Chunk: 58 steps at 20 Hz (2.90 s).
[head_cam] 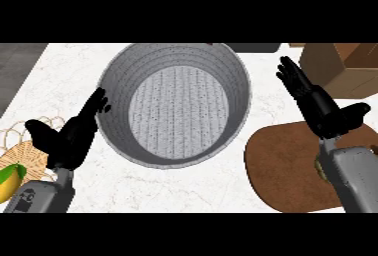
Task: Pick the squash from the cutting board and place it in the basket
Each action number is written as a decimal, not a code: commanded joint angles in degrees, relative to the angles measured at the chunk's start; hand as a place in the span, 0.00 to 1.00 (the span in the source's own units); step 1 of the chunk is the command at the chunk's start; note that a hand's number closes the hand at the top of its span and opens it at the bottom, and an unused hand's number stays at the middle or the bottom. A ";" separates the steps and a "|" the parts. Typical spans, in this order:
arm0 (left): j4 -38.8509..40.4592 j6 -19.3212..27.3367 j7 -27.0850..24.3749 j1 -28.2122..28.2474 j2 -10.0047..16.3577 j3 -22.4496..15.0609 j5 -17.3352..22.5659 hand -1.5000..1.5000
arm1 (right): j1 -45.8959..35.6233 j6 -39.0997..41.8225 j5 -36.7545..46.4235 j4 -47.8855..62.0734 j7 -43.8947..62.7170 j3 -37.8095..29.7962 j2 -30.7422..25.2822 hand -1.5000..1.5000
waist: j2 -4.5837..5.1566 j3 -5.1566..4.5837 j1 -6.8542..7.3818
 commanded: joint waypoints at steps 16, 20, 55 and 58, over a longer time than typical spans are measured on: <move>-2.11 1.45 -8.13 -0.87 10.59 3.19 -13.31 0.50 | 23.57 6.12 30.95 -32.33 -12.44 31.82 -6.64 0.00 | -1.00 -1.47 -4.90; -3.04 0.66 -9.38 2.20 10.63 2.96 -12.83 0.50 | 16.15 3.42 42.68 -38.50 -3.19 25.84 -13.41 0.00 | -1.51 -1.73 -4.24; -5.36 -2.63 -5.65 -1.61 5.36 4.53 -18.81 0.50 | -4.66 57.56 59.02 -38.76 24.15 34.74 -24.04 0.00 | 0.21 -1.39 -0.99; -3.77 -3.62 -5.97 -2.90 4.40 5.36 -18.60 0.50 | -0.34 52.11 64.41 -37.68 22.26 38.22 -25.77 0.00 | 0.19 -1.38 -1.47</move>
